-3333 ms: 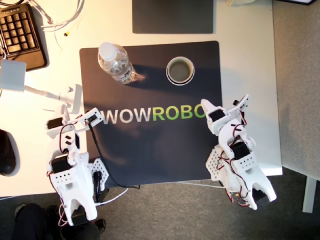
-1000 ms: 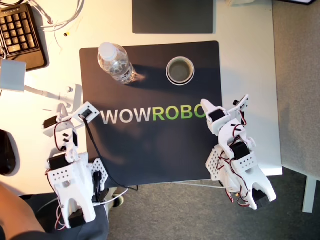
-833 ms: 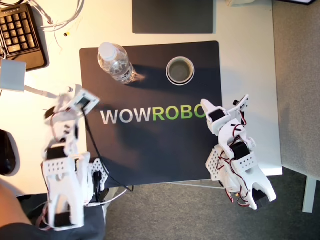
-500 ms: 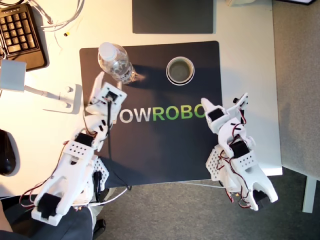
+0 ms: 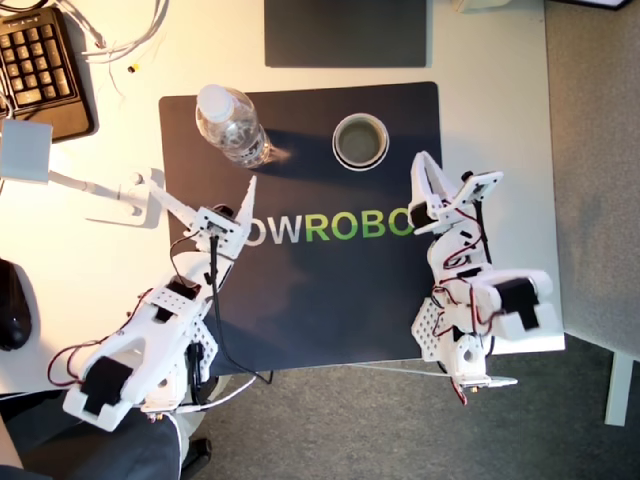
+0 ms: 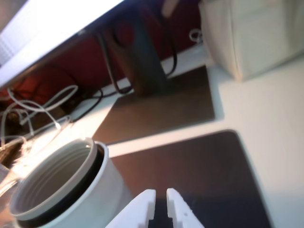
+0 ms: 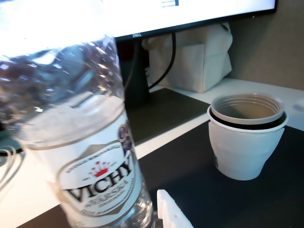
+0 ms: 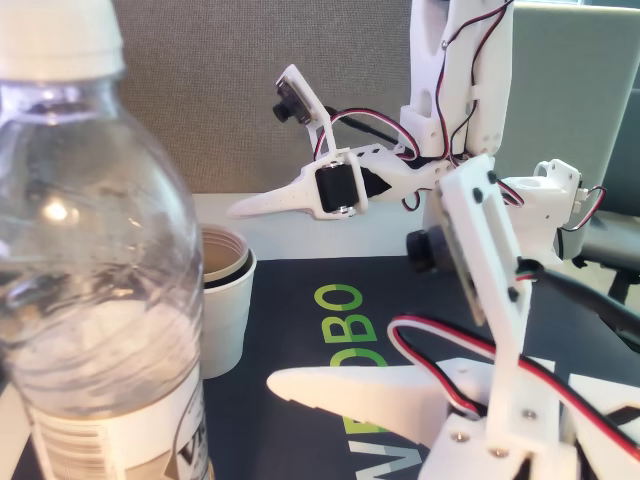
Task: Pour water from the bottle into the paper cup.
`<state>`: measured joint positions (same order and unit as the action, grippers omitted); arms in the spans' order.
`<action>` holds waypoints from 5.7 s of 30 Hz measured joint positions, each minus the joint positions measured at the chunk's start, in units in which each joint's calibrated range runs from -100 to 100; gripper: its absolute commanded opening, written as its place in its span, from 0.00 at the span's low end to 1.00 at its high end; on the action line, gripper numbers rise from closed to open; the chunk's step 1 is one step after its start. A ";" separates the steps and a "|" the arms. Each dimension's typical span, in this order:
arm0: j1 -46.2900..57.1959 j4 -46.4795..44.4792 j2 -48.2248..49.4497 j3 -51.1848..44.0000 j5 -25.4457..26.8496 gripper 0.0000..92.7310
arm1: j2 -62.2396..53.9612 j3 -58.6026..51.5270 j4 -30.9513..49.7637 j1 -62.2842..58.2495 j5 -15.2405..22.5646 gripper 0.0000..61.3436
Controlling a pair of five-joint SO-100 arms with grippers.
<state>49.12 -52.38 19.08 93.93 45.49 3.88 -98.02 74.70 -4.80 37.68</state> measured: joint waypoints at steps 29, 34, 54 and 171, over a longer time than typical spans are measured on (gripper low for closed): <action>0.56 -3.17 -32.84 -34.80 0.20 0.83 | 23.97 14.58 5.76 18.38 15.24 0.68; -0.46 -4.15 -33.28 -34.80 0.20 0.57 | 21.53 21.42 -0.24 13.59 17.05 0.67; -5.93 -9.28 -33.01 -34.80 -5.71 0.00 | 21.61 35.82 -12.81 5.49 16.21 0.67; -7.14 93.94 -0.70 -83.73 -54.55 0.00 | -6.54 12.60 -15.25 22.68 15.63 0.00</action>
<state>41.98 41.55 18.38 10.19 -9.06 -2.66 -85.42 59.45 17.88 53.31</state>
